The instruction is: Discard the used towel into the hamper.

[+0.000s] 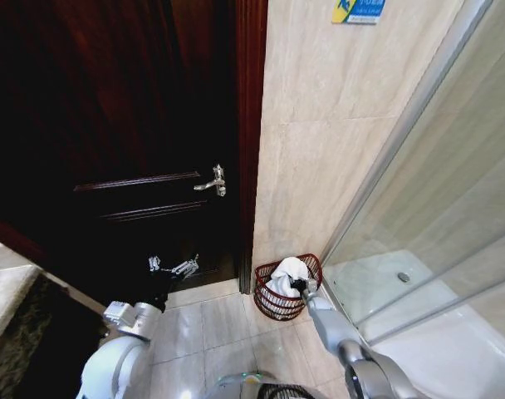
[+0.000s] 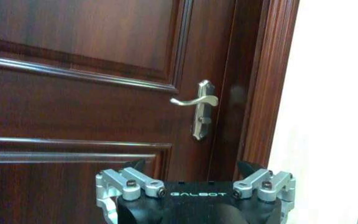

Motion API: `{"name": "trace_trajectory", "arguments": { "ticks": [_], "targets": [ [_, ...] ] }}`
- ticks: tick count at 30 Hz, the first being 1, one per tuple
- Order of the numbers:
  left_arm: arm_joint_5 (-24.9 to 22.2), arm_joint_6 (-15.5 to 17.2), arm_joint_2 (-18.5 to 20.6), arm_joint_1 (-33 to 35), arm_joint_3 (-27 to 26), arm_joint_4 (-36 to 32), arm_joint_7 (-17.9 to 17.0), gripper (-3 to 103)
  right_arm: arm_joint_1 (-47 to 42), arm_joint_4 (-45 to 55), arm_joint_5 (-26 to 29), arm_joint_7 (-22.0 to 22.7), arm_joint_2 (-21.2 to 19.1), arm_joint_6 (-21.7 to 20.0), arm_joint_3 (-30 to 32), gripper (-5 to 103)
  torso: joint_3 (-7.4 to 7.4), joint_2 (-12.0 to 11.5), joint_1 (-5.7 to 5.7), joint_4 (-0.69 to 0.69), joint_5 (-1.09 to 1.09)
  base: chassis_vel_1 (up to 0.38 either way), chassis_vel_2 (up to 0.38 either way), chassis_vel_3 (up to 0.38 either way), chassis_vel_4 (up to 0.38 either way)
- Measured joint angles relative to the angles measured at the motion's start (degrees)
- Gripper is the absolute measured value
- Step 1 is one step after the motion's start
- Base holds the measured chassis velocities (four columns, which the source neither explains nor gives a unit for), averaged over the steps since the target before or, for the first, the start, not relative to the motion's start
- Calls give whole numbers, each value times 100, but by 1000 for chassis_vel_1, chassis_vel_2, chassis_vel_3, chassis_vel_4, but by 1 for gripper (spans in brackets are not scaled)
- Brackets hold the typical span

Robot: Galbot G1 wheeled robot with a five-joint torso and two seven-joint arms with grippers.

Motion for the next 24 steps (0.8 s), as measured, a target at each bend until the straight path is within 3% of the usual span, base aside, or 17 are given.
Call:
{"name": "trace_trajectory", "arguments": {
  "ticks": [10,24],
  "targets": [
    [0,0,0,0,0,0,0,99,177,-243,-402,-39,-32,-78,114,12,-161,-299,-137,0,0,0,0,0,0],
    [0,0,0,0,0,0,0,99,287,-348,-511,-78,-35,-132,159,12,-388,-707,-319,0,0,0,0,0,0]
  ]
}}
